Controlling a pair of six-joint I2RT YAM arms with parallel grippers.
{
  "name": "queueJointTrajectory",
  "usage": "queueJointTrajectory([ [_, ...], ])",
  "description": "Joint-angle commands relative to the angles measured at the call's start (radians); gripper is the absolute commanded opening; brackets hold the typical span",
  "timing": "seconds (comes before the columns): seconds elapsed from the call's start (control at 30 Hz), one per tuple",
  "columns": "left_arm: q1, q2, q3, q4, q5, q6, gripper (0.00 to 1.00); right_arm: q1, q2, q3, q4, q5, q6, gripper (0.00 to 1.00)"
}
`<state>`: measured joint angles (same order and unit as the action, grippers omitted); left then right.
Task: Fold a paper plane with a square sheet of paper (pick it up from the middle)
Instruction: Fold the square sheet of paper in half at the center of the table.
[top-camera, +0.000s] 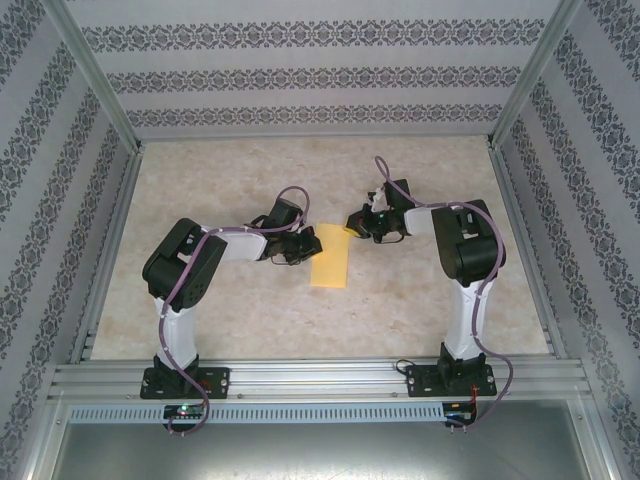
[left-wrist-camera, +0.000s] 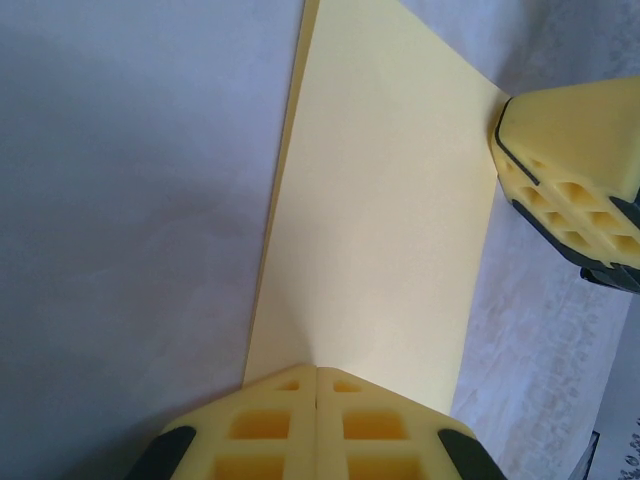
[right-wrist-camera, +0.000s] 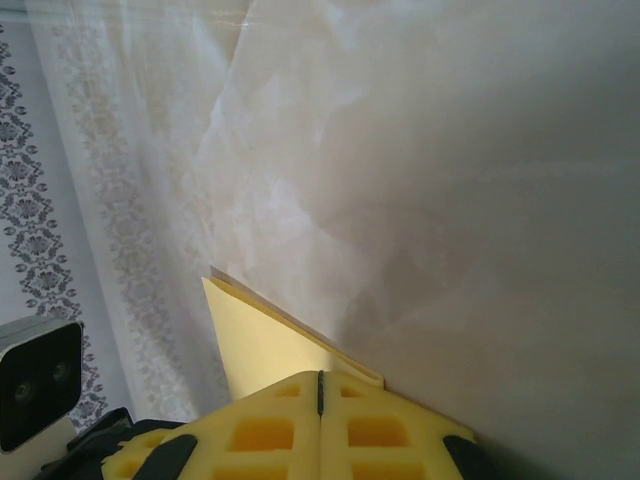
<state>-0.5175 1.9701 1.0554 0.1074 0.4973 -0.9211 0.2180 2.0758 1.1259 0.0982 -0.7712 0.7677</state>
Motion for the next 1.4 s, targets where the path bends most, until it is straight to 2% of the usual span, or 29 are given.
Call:
queueJointTrajectory([
  [0.0, -0.01, 0.009, -0.023, -0.114, -0.039, 0.021, 0.0, -0.005, -0.061, 0.047, -0.075, 0.019, -0.012, 0.03],
  [0.17, -0.009, 0.009, -0.021, -0.114, -0.039, 0.021, 0.0, -0.005, -0.05, 0.127, -0.152, 0.021, -0.043, 0.03],
  [0.6, -0.009, 0.007, -0.026, -0.11, -0.036, 0.021, 0.0, 0.004, 0.067, 0.095, -0.141, 0.056, -0.034, 0.04],
  [0.7, -0.009, 0.007, -0.026, -0.112, -0.038, 0.021, 0.0, 0.004, 0.061, 0.095, -0.133, 0.046, -0.033, 0.04],
  [1.03, -0.009, 0.01, -0.021, -0.112, -0.037, 0.016, 0.0, 0.003, -0.104, 0.091, -0.155, 0.033, -0.049, 0.05],
  [1.37, -0.01, 0.014, -0.017, -0.115, -0.037, 0.018, 0.0, 0.027, 0.003, 0.09, -0.12, 0.038, -0.034, 0.05],
])
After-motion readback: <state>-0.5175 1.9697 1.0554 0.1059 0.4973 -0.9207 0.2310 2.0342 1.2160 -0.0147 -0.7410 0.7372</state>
